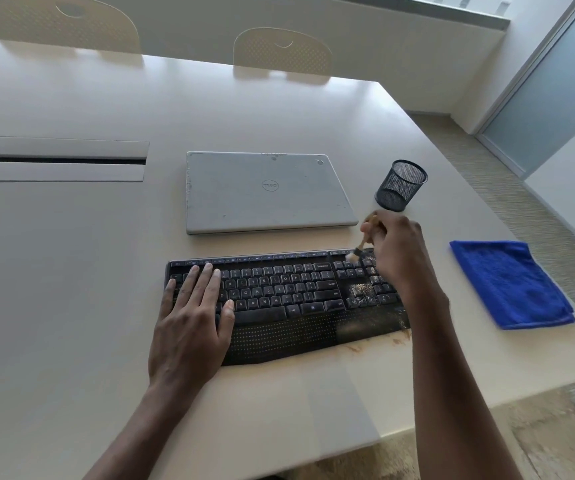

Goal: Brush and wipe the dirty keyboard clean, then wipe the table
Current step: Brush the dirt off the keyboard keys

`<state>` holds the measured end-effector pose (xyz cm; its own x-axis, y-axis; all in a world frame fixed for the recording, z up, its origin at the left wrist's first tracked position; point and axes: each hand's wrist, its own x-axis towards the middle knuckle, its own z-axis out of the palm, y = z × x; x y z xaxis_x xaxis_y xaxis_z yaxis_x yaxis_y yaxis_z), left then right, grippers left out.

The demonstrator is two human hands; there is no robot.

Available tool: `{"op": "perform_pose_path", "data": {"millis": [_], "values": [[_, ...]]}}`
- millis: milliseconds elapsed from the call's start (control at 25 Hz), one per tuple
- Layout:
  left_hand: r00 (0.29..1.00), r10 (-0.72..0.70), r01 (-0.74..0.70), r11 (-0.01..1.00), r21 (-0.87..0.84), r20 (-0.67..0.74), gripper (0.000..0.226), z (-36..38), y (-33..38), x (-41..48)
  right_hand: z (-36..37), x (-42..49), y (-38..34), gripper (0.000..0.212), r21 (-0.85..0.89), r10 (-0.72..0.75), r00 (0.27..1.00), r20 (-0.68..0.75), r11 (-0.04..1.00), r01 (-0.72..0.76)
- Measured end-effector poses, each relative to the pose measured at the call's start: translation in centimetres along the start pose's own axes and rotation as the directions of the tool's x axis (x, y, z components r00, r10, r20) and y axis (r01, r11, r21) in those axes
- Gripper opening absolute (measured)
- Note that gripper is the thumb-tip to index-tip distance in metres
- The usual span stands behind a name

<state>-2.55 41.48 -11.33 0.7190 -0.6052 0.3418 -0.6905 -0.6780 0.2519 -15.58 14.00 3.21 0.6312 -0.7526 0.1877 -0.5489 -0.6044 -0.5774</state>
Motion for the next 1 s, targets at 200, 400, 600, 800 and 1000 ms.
{"op": "perform_pose_path", "data": {"millis": [200, 400, 600, 800, 1000], "values": [[1.0, -0.004, 0.004, 1.0, -0.001, 0.001, 0.063, 0.0, 0.0, 0.0, 0.5, 0.5, 0.1, 0.016, -0.01, -0.104, 0.984, 0.147, 0.994, 0.107], [1.0, -0.006, 0.006, 1.0, 0.005, -0.004, 0.062, 0.0, 0.0, 0.0, -0.5, 0.7, 0.5, 0.019, -0.024, -0.068, 0.997, 0.039, 0.997, 0.069], [1.0, -0.002, 0.002, 1.0, 0.011, -0.003, 0.063, 0.0, 0.1, 0.0, -0.5, 0.5, 1.0, 0.022, -0.003, -0.077, 0.982, 0.171, 0.997, 0.079], [1.0, -0.006, 0.006, 1.0, 0.013, -0.001, 0.063, 0.0, 0.1, 0.0, -1.4, 0.2, 0.9, 0.022, 0.009, -0.117, 0.989, 0.089, 0.993, 0.117], [1.0, 0.0, 0.0, 1.0, 0.017, 0.002, 0.062, 0.0, 0.1, 0.0, -0.8, 0.0, 0.7, 0.019, 0.03, -0.168, 0.963, 0.21, 0.986, 0.166]]}}
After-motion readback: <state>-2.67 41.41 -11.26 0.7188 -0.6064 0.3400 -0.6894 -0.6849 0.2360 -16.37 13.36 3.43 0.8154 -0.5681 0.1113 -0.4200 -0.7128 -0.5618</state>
